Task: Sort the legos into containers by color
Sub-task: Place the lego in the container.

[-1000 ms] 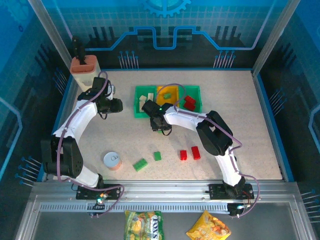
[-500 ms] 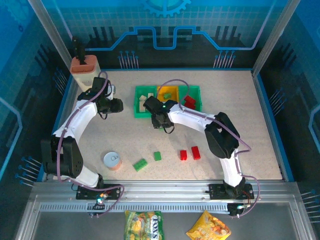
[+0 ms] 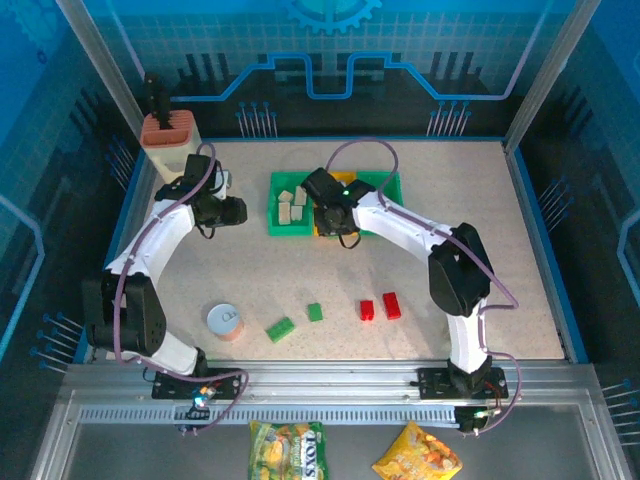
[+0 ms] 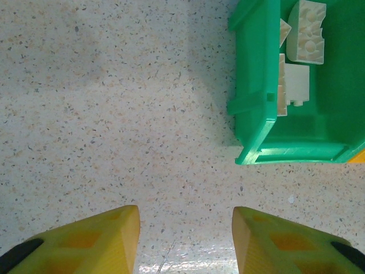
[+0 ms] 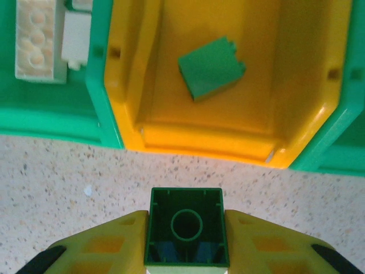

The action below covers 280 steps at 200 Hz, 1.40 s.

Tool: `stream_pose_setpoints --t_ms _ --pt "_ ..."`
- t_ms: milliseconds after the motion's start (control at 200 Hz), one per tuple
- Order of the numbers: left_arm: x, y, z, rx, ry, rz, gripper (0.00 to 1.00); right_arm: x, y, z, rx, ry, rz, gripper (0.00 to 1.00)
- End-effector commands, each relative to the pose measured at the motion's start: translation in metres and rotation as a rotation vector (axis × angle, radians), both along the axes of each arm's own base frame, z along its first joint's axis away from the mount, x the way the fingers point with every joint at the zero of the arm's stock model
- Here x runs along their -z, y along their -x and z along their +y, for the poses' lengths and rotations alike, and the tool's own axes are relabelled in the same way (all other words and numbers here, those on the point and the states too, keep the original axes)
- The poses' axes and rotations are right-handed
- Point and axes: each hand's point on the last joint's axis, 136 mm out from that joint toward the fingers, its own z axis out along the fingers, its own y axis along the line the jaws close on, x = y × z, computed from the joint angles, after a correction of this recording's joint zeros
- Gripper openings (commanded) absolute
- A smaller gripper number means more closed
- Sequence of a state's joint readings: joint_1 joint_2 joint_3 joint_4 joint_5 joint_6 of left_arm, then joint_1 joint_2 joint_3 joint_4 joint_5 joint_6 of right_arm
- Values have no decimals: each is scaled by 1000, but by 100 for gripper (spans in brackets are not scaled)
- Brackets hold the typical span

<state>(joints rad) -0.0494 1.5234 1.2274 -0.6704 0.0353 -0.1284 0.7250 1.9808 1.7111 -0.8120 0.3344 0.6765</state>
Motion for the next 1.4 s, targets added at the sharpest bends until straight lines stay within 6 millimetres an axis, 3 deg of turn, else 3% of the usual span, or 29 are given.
stream_pose_setpoints --t_ms 0,335,815,855,1016,1236,1396 --pt "-8 1 -1 15 17 -23 48 -3 -18 -7 -5 32 -16 35" --pt "-8 0 -2 17 22 -23 48 6 -74 -10 24 -57 -20 35" --pt "-3 0 -2 18 23 -11 48 17 -136 8 -4 -228 -68 34" --pt "-3 0 -2 18 22 -9 48 31 -139 9 -3 -223 -54 34" --pt "0 0 -3 19 28 0 48 43 -150 10 10 -247 -50 34" --pt "3 -1 -3 20 28 9 48 50 -158 12 14 -266 -58 35" --pt "3 -1 -4 19 30 8 48 47 -158 12 13 -271 -61 40"
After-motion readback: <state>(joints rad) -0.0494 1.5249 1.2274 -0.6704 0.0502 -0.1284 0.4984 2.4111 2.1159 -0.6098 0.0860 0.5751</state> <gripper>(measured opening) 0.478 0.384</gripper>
